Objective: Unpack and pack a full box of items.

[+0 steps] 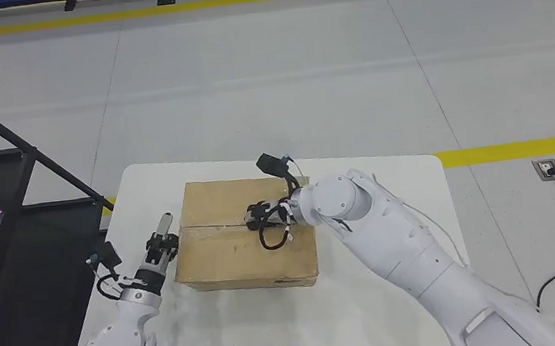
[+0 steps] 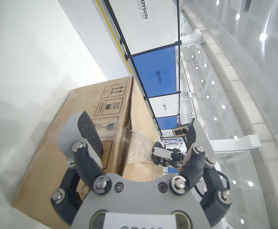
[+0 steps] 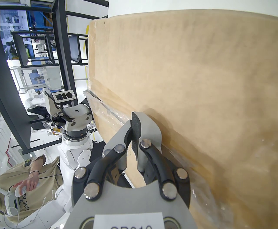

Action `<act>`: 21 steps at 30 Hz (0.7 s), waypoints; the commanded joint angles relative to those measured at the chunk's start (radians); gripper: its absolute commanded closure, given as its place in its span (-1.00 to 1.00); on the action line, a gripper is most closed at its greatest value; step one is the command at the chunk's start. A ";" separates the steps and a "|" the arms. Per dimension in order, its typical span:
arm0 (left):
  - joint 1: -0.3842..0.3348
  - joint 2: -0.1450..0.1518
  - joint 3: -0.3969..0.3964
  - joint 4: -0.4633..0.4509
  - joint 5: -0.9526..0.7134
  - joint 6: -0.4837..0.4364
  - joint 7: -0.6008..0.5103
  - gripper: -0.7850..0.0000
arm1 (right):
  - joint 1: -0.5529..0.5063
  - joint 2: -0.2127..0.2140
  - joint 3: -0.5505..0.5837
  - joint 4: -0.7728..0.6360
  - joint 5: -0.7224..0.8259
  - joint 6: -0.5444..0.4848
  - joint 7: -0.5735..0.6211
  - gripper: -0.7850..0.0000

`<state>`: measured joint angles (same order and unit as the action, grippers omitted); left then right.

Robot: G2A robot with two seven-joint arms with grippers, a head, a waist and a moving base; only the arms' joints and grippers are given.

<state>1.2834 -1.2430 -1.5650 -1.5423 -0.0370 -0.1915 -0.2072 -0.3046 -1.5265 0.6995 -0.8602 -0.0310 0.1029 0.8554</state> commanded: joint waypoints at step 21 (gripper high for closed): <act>0.081 0.003 -0.054 -0.053 -0.070 -0.030 0.002 -1.00 | 0.045 -0.114 -0.076 0.105 0.077 -0.038 -0.034 1.00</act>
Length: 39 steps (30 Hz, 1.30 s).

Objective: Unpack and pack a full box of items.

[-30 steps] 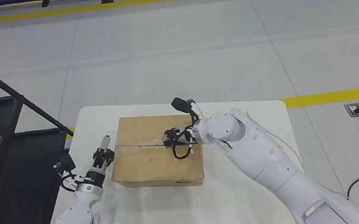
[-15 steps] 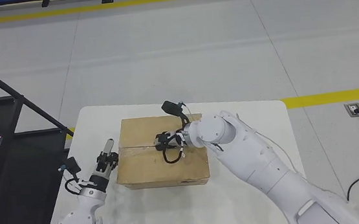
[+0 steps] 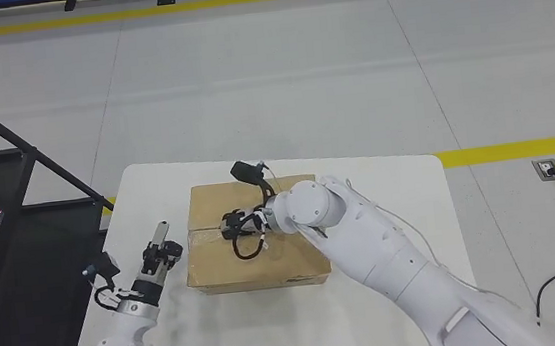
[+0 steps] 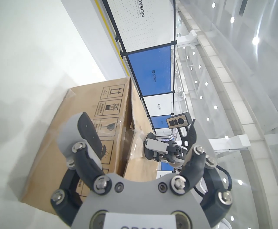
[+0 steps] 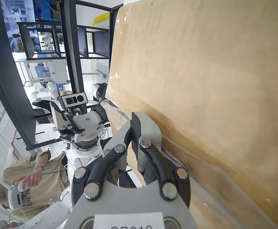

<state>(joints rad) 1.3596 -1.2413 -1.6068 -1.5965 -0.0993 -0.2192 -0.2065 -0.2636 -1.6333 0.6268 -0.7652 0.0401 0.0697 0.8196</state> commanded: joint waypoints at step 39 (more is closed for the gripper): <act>-0.019 0.017 -0.134 0.129 -0.104 -0.002 -0.045 -1.00 | 0.138 -0.243 -0.049 0.438 0.100 -0.169 0.021 1.00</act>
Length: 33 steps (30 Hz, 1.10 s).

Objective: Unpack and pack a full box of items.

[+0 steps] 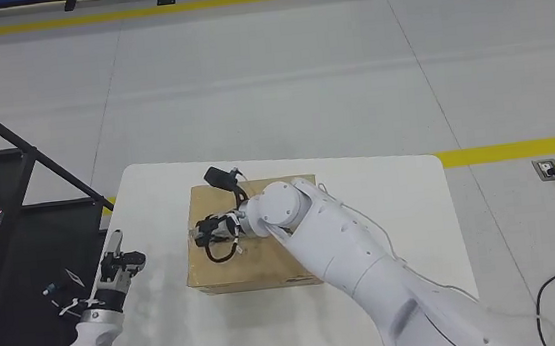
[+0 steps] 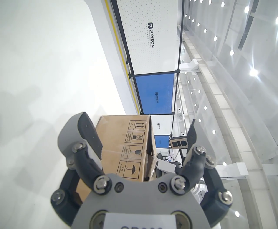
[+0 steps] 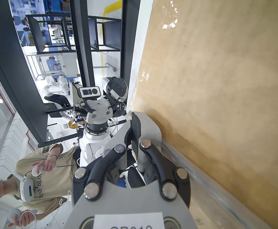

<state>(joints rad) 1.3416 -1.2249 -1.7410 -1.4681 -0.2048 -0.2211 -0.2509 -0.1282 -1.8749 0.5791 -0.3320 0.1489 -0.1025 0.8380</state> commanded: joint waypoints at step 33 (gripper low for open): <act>-0.027 0.000 0.037 -0.012 0.025 0.023 0.012 -1.00 | 0.028 0.115 0.099 0.023 -0.128 -0.021 0.175 1.00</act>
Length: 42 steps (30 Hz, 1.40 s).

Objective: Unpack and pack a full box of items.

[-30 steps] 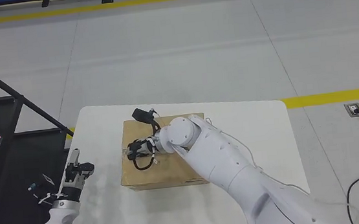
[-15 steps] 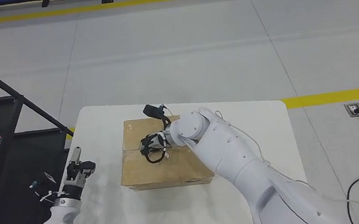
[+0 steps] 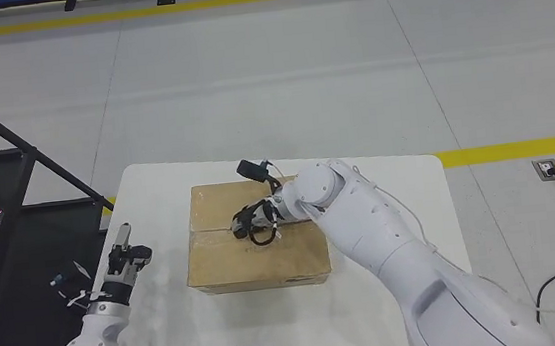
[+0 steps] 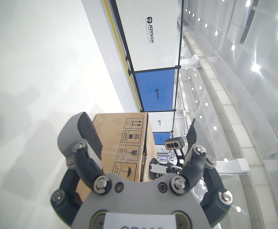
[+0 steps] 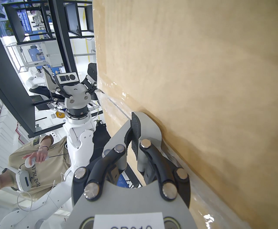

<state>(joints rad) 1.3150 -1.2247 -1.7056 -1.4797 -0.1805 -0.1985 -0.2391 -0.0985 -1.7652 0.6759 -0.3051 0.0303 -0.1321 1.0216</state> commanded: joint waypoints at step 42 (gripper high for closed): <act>-0.027 0.001 0.031 0.015 0.022 0.010 -0.005 -1.00 | -0.433 0.350 0.425 -0.775 -0.313 0.384 0.073 1.00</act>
<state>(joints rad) 1.2899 -1.2239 -1.6740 -1.4662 -0.1588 -0.1891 -0.2435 -0.5208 -1.4202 1.0892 -1.0632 -0.2816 0.2487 1.0920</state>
